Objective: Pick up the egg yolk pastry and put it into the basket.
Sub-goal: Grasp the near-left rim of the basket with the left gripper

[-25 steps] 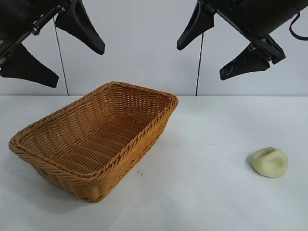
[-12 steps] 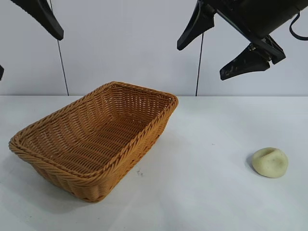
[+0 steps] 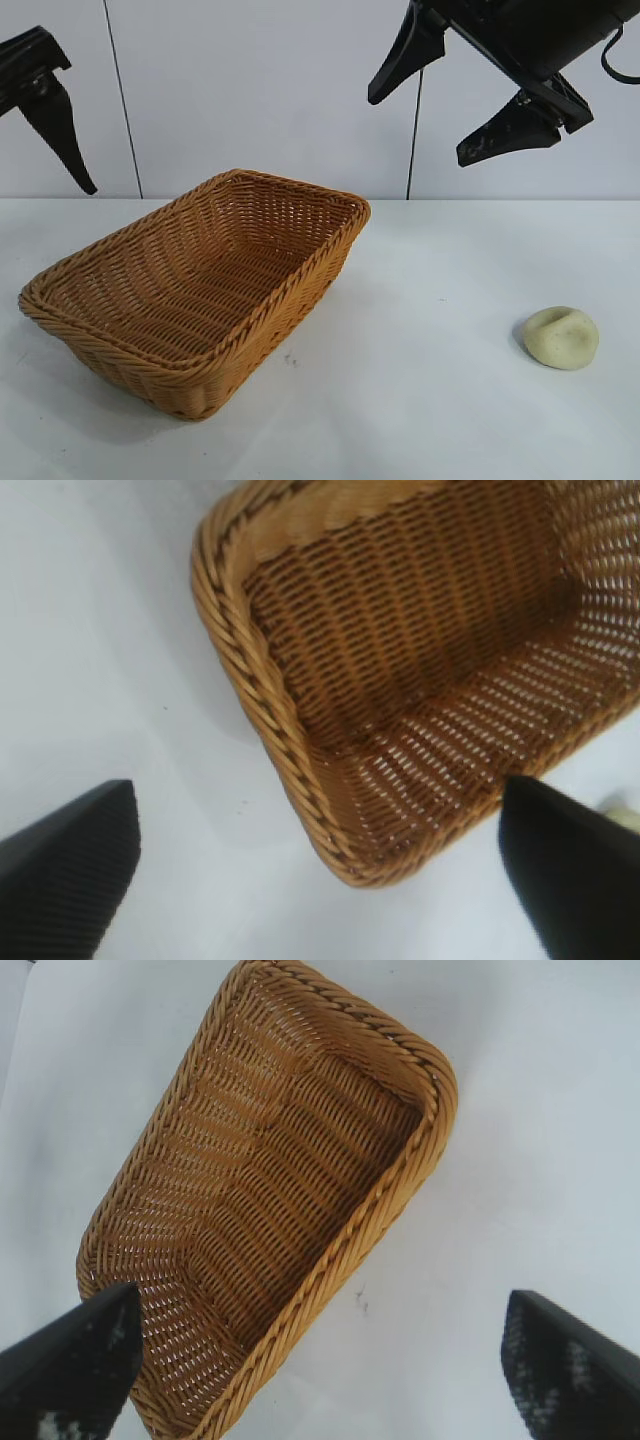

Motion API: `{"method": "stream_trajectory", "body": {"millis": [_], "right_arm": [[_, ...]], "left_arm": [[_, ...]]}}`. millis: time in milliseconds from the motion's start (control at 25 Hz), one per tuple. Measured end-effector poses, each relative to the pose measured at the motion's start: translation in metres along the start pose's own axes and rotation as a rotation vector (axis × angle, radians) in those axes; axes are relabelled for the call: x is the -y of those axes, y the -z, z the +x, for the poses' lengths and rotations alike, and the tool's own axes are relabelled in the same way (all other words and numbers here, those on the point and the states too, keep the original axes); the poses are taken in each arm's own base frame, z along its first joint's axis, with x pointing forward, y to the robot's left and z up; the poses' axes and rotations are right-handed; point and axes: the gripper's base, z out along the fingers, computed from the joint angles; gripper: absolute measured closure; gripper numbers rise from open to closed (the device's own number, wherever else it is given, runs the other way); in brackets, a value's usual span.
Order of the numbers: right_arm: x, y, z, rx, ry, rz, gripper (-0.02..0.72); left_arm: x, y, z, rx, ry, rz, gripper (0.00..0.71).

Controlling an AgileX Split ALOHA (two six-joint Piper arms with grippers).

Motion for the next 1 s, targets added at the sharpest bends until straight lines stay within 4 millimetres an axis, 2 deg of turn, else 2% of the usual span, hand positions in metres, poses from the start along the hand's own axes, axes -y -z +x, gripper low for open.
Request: {"method": "stream_trajectory", "body": {"millis": [160, 520, 760, 880, 1000], "right_arm": [[0.0, 0.0, 0.0, 0.0, 0.0, 0.0, 0.008], [0.0, 0.0, 0.0, 0.004, 0.0, 0.001, 0.008], [0.0, 0.0, 0.0, 0.004, 0.0, 0.001, 0.008], [0.0, 0.0, 0.0, 0.004, 0.0, 0.001, 0.008], [0.0, 0.0, 0.0, 0.004, 0.0, 0.001, 0.008]], "left_arm": [[0.003, -0.019, -0.001, -0.011, 0.084, -0.014, 0.014], [0.005, -0.061, -0.005, -0.008, 0.141, -0.032, 0.014], [-0.003, -0.1, -0.005, -0.018, 0.148, -0.104, 0.014], [-0.006, -0.107, -0.004, -0.024, 0.151, -0.13, 0.018], [-0.006, -0.108, -0.005, -0.021, 0.152, -0.12, 0.077]]}}
